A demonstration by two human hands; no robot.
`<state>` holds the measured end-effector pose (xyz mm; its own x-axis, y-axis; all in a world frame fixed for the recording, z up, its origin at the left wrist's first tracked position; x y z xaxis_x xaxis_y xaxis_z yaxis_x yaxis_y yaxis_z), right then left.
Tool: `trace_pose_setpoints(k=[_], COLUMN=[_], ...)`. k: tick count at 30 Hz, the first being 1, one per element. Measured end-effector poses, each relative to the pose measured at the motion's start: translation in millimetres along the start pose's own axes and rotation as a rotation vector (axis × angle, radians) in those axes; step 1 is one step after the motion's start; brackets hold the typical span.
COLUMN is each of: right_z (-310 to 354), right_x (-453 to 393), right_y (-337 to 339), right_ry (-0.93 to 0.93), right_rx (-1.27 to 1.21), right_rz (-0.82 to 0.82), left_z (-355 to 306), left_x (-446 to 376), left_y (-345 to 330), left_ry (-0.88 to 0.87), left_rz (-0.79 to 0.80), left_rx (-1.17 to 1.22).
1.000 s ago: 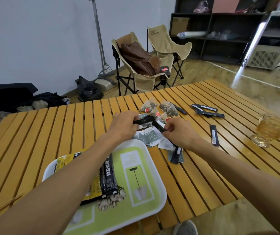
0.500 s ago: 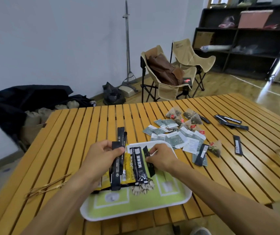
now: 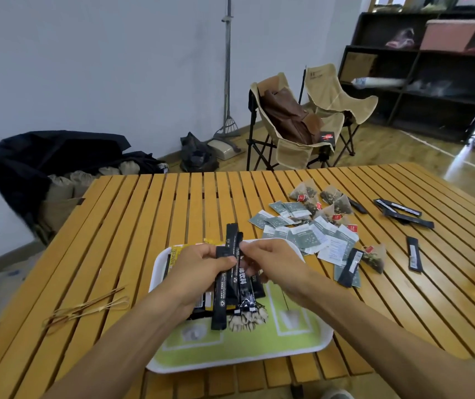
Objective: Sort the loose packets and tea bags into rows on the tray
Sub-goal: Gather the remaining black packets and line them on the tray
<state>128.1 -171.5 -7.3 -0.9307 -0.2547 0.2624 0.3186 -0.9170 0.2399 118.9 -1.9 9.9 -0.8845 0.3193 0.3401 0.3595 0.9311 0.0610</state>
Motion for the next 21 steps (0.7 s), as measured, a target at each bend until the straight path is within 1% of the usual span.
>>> trace_pose_setpoints(k=[2, 5, 7, 10, 12, 14, 16, 18, 21], right_z=[3, 5, 5, -3, -13, -21, -27, -27, -14], right_x=[1, -2, -4, -8, -13, -17, -22, -23, -15], right_y=[-6, 3, 18, 48, 62, 64, 58, 52, 54], right_ry=[-0.002, -0.022, -0.039, -0.095, -0.158, -0.222, -0.258, -0.248, -0.145], right_rx=[-0.102, -0.084, -0.030, 0.071, 0.175, 0.226, 0.237, 0.228, 0.208], right_rz=[0.069, 0.053, -0.034, -0.221, -0.281, -0.267, -0.205, -0.179, -0.275], left_z=[-1, -2, -4, -5, -4, -4, -2, 2, 5], left_x=[-1, -3, -3, -3, -3, -3, -4, -7, -9], left_y=[-5, -4, 0, 7, 9, 9, 9, 8, 3], left_ry=[0.003, -0.001, -0.015, -0.026, -0.020, -0.018, -0.015, -0.004, 0.002], left_rz=[0.004, -0.015, -0.037, -0.056, -0.059, -0.058, -0.057, -0.054, -0.049], left_rx=[0.008, -0.005, -0.040, -0.075, -0.087, -0.093, -0.090, -0.079, -0.050])
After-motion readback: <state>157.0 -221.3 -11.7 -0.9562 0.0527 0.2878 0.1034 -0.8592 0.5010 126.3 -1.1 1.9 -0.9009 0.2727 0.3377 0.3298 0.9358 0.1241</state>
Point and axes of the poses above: each hand's wrist, its own x-axis away from the middle knuckle, its own y-axis out of the back of the hand, z = x × y, the point moved 3 cm from there along -x, towards the middle knuckle, and after that the axes turned 12 degrees about z, right-handed, at the moved point
